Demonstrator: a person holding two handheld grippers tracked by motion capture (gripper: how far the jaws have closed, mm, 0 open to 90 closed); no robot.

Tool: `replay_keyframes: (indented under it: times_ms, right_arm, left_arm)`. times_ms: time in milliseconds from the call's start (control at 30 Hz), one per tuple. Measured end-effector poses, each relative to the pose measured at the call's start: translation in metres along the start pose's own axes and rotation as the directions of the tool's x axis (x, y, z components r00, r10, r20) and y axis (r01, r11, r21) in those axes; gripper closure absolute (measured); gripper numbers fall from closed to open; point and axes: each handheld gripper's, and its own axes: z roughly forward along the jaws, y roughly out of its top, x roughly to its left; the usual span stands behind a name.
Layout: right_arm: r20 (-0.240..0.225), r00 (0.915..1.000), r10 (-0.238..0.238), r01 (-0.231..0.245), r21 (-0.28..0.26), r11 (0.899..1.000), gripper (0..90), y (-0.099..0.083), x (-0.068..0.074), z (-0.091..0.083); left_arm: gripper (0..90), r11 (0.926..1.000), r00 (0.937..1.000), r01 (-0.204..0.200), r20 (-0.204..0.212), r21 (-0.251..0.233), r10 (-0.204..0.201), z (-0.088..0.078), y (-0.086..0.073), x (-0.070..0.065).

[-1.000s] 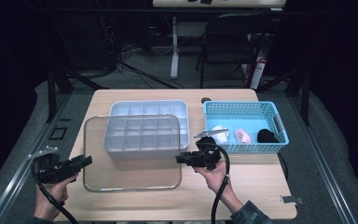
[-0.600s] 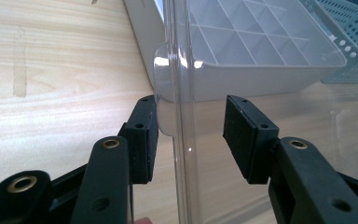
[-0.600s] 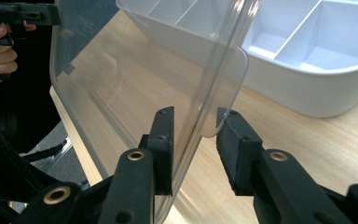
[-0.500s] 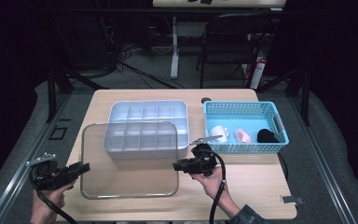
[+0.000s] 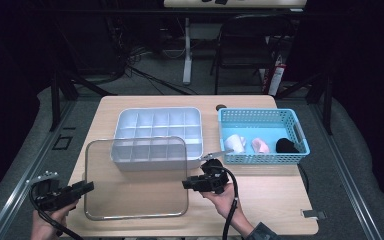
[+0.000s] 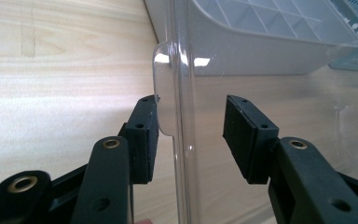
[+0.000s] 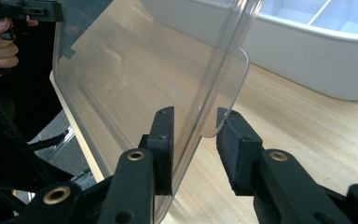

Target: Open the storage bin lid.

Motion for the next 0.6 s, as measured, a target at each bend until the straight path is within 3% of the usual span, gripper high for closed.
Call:
replay_keyframes:
  times_ms: [267, 600]
  right_arm:
    - [-0.009, 1.0, -0.001, 0.001, 0.017, 1.0, 67.5, -0.005, 0.004, 0.006]
    - [-0.01, 0.9999, -0.009, 0.009, 0.055, 0.998, 67.4, -0.012, 0.007, 0.016]
  left_arm:
    - [55.8, 0.9999, 0.9999, 0.01, -0.007, 0.008, -0.01, -0.002, -0.008, 0.005]
    - [55.8, 0.9983, 0.9993, 0.029, -0.024, 0.051, -0.028, -0.002, -0.017, 0.011]
